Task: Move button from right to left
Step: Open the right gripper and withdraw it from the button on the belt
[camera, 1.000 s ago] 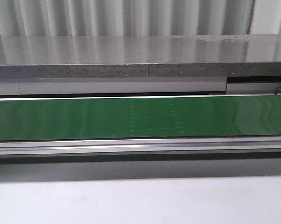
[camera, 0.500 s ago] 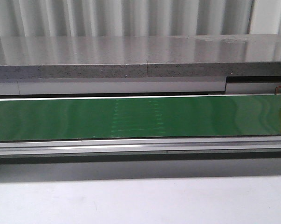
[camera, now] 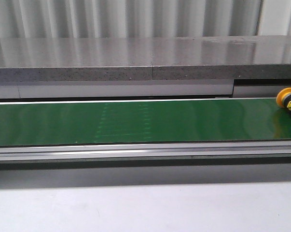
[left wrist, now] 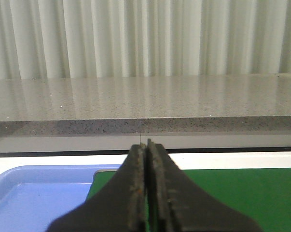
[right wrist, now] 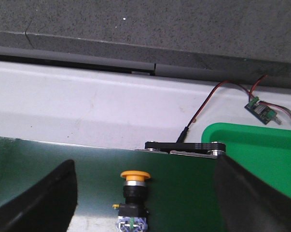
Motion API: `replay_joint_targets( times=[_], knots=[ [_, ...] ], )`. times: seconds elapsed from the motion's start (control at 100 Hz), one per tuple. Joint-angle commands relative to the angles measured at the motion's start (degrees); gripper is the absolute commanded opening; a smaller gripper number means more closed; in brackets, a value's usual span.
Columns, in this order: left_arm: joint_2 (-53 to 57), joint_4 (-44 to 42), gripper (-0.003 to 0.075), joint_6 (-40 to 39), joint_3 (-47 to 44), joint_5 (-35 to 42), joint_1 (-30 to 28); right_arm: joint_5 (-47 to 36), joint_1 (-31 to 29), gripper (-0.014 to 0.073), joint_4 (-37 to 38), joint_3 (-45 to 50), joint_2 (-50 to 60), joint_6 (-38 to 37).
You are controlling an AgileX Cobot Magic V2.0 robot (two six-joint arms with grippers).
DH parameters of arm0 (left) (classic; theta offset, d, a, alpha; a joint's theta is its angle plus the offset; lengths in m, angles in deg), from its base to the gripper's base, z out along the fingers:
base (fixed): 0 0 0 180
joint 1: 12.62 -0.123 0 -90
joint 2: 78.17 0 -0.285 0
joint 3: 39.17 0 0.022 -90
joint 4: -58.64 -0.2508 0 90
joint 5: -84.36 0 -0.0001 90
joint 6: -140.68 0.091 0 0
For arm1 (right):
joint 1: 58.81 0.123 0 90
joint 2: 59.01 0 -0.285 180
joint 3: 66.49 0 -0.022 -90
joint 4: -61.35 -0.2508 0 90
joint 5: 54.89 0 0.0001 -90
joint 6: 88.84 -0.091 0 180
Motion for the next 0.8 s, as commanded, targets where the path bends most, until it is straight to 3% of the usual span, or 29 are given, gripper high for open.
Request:
replay_joint_targets(
  times=[0.0, 0.35, 0.45, 0.67, 0.79],
  knots=[
    [1.98, 0.04, -0.0020, -0.46, -1.44, 4.94, -0.06, -6.46, 0.03, 0.0582, -0.73, 3.07, 6.45, 1.10],
    [1.98, 0.04, -0.0020, -0.46, -1.44, 4.94, -0.06, -13.98, 0.03, 0.0548, -0.74, 22.01, 25.45, 1.10],
    [1.98, 0.04, -0.0020, -0.46, -1.44, 4.94, -0.06, -14.17, 0.03, 0.0407, -0.74, 24.64, 28.72, 1.10],
    [1.98, 0.04, -0.0020, -0.46, -1.44, 4.94, -0.06, -14.17, 0.03, -0.0055, -0.74, 25.72, 30.61, 1.10],
    [1.98, 0.04, -0.0020, -0.46, -1.44, 4.94, -0.06, -14.17, 0.03, -0.0068, -1.01, 25.72, 30.61, 1.10]
  ],
)
